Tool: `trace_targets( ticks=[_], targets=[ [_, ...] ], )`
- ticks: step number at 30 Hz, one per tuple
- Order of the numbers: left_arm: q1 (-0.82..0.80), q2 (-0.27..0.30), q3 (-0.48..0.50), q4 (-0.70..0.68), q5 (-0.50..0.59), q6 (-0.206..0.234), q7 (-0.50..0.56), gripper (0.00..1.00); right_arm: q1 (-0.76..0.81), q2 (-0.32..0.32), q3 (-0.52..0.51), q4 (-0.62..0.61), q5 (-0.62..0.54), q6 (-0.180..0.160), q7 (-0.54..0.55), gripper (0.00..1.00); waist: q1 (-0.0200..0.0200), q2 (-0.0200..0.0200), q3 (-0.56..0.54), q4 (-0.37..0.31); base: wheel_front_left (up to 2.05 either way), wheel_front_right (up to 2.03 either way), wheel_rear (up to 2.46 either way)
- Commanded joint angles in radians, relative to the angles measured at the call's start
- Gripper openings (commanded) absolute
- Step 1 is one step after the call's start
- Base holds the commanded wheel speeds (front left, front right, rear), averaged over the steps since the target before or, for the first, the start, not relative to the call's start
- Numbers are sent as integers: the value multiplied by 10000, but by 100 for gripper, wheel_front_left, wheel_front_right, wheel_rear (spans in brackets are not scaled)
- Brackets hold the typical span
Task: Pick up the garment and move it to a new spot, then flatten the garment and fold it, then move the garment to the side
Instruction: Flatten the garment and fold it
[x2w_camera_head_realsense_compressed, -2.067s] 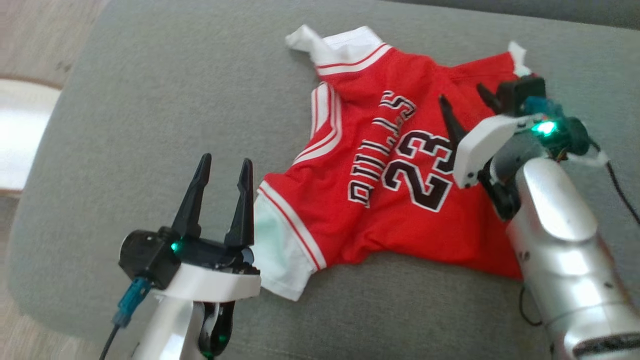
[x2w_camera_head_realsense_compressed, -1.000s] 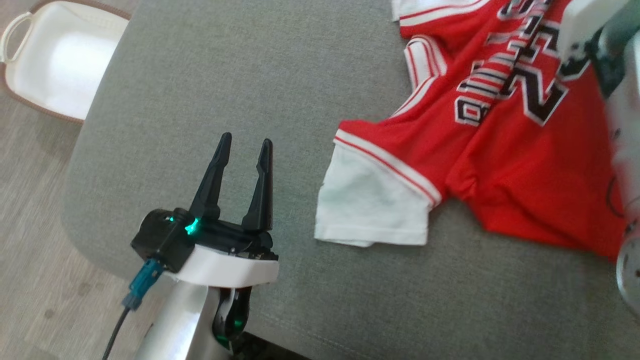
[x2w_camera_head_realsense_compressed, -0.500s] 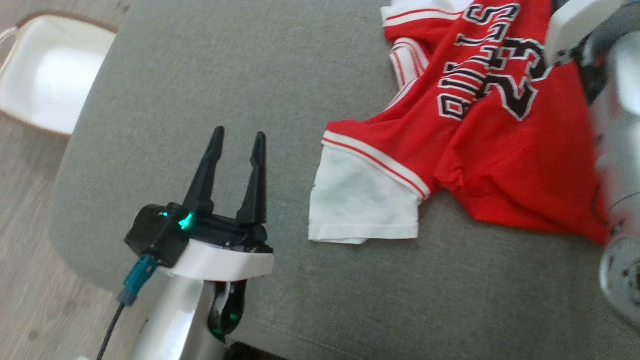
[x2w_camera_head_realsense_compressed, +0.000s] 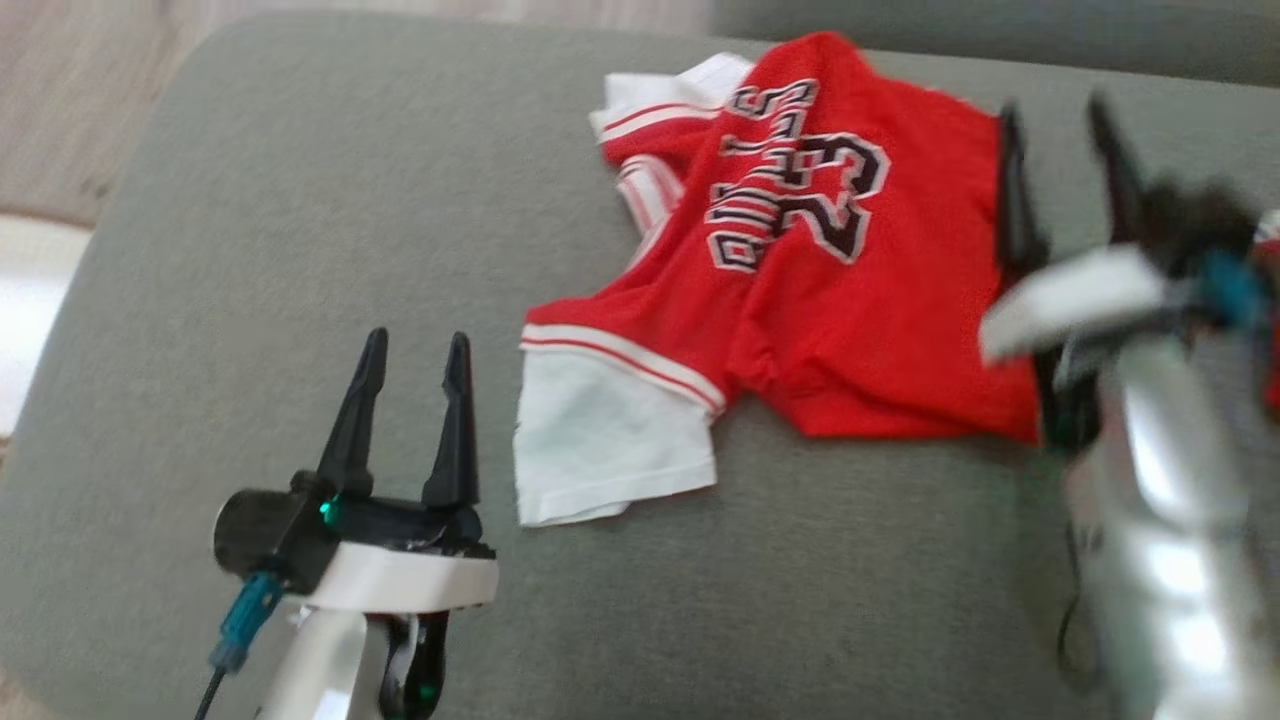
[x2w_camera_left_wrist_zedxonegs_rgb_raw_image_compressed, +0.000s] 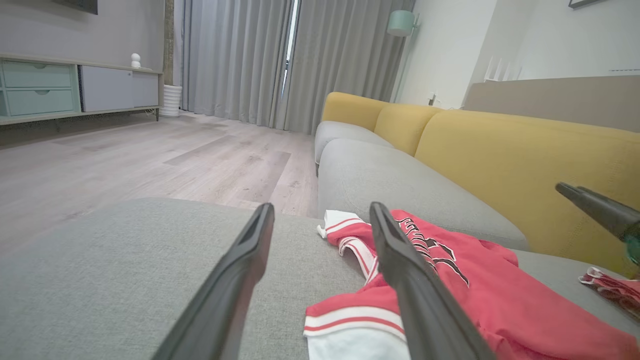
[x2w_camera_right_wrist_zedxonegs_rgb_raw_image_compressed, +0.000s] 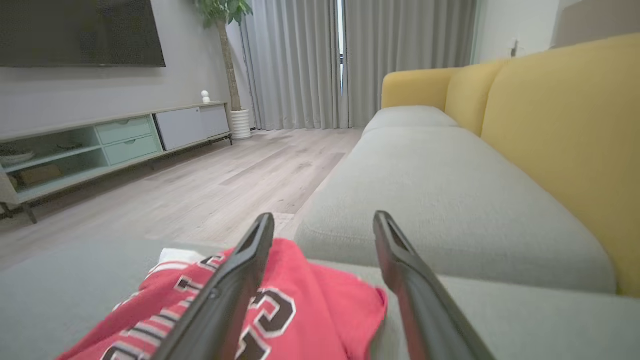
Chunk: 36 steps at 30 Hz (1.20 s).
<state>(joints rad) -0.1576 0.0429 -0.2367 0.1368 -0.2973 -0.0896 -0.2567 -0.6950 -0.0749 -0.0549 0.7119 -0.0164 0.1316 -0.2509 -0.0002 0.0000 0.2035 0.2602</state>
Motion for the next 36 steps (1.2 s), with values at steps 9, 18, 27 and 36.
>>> trace_targets(
  ticks=[9,18,27,36],
  targets=[
    [370,74,845,-195,250,-156,-51,100,4774,245,1158,-4638,2027,-9,-107,100,2,0,-833,-1715,0,0,0],
    [588,74,917,-12,158,-209,-51,100,6270,245,1525,-5475,2152,-9,-108,100,2,0,-1109,-2046,0,0,0],
    [773,74,438,478,62,-266,-51,100,6281,246,1422,-5580,2184,-9,-108,100,2,0,-1239,-1923,0,0,0],
    [551,74,-26,1968,301,-251,-51,100,6147,246,1215,-5643,2282,-9,-108,100,2,0,-1009,-1773,0,0,0]
  ],
)
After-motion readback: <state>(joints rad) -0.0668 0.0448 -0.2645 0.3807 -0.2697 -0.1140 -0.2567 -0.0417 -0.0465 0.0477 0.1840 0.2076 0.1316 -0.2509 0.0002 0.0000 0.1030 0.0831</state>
